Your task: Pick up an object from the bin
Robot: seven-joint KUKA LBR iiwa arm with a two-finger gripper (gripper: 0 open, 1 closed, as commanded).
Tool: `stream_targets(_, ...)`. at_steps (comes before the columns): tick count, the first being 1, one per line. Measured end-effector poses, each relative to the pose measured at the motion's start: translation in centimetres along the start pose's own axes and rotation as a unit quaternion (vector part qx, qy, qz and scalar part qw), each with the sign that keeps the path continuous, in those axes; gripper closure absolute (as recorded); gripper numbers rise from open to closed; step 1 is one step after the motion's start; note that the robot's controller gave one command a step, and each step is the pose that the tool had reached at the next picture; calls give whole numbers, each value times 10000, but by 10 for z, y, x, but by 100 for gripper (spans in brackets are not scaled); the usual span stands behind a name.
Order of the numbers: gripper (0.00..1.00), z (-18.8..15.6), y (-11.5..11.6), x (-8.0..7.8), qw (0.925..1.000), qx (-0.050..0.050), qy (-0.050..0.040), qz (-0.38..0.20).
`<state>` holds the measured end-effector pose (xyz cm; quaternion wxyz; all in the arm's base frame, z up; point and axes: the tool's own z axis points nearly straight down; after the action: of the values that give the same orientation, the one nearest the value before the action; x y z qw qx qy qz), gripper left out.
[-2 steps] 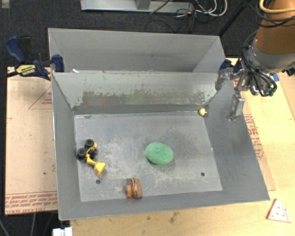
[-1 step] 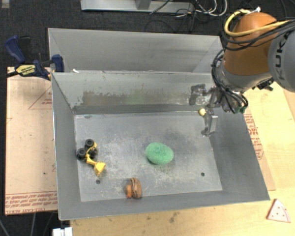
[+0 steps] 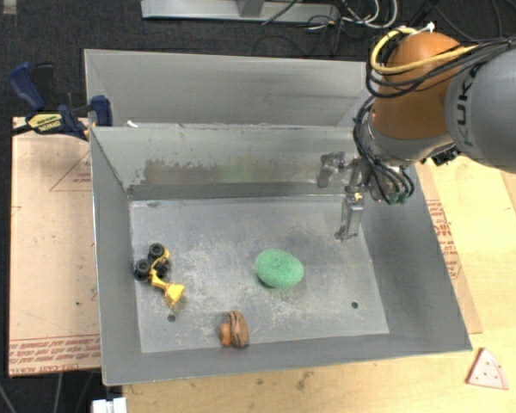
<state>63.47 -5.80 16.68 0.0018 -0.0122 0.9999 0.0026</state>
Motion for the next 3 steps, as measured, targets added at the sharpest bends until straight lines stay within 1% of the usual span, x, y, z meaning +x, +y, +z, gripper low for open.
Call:
stream_targets(1,0,36,6,5,9993,30,1,-365)
stream_targets(2,0,65,31,16,9972,19,8,-741)
stream_targets(3,0,79,38,24,9999,17,9,-137)
